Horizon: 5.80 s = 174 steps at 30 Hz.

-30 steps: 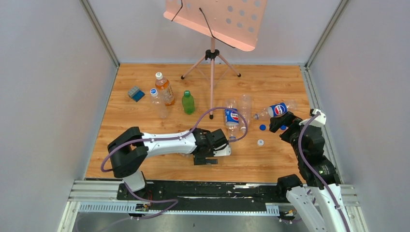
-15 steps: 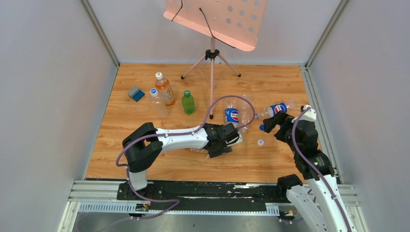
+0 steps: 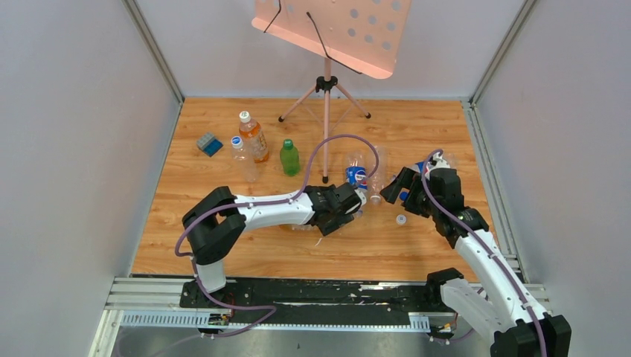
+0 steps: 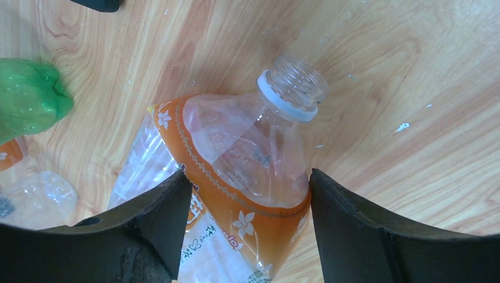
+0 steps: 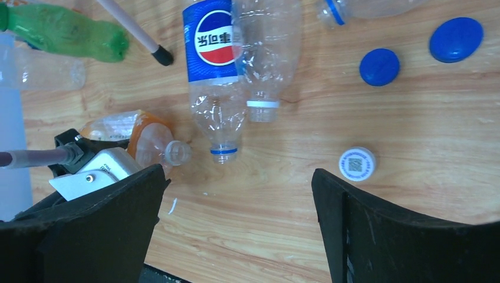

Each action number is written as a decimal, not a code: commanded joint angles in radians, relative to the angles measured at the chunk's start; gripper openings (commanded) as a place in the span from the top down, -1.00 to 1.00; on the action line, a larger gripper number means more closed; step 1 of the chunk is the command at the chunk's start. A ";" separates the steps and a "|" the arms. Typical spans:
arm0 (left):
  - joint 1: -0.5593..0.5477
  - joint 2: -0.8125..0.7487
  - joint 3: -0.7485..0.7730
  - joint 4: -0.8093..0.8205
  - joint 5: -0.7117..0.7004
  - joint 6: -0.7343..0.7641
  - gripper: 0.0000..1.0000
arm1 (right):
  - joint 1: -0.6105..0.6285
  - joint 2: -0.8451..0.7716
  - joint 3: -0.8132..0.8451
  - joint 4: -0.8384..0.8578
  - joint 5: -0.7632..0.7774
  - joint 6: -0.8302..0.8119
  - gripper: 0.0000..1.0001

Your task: Screw on the bottle caps

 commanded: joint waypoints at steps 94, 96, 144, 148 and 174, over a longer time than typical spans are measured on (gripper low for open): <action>0.069 -0.680 -0.313 0.221 0.516 -0.013 1.00 | 0.434 0.074 0.247 0.031 -0.407 -0.648 0.87; 0.069 -0.687 -0.314 0.224 0.533 -0.012 1.00 | 0.448 0.087 0.245 0.046 -0.429 -0.665 0.86; 0.126 -0.794 -0.492 0.621 0.600 -0.236 1.00 | 0.503 0.300 0.311 0.022 -0.359 -0.435 1.00; 0.126 -0.798 -0.517 0.694 0.570 -0.253 1.00 | 0.503 0.345 0.354 -0.012 -0.242 -0.240 1.00; 0.128 -0.713 -0.529 0.622 0.453 -0.382 1.00 | 0.529 0.255 0.509 -0.108 0.027 0.053 -0.38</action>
